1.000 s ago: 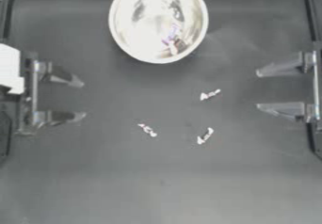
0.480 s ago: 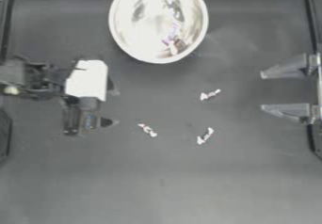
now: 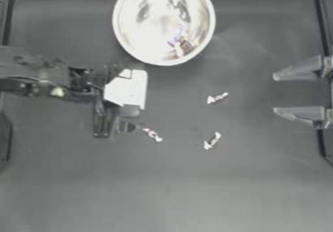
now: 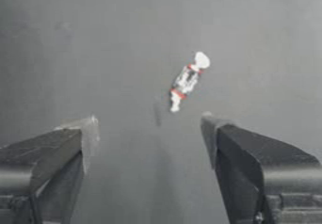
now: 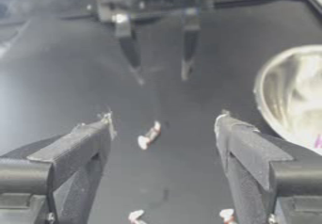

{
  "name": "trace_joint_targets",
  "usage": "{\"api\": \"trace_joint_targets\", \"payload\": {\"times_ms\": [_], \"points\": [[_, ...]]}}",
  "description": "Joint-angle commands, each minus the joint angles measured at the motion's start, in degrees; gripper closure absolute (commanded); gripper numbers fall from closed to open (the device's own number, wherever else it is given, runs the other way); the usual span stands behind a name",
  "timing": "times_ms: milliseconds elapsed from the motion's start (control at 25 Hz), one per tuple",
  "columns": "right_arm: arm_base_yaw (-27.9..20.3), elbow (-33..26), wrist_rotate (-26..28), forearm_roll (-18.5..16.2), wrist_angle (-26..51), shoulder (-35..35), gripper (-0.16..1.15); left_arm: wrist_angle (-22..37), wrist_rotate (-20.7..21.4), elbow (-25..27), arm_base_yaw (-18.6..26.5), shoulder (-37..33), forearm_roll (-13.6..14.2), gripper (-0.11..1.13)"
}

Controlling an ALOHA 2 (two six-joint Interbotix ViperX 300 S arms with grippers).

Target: Put candies in bowl

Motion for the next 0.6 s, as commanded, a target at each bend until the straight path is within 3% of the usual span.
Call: {"api": "trace_joint_targets", "payload": {"times_ms": [40, 600], "points": [[0.1, -0.7, -0.2, 0.2, -0.7, 0.3, 0.03, 0.8, 0.7, -3.1, -0.4, 1.4, 0.2, 0.05], [0.1, -0.8, -0.1, 0.6, -1.3, 0.3, 0.03, 3.1, 0.9, -8.3, -3.4, 9.9, 0.2, 0.05]]}}
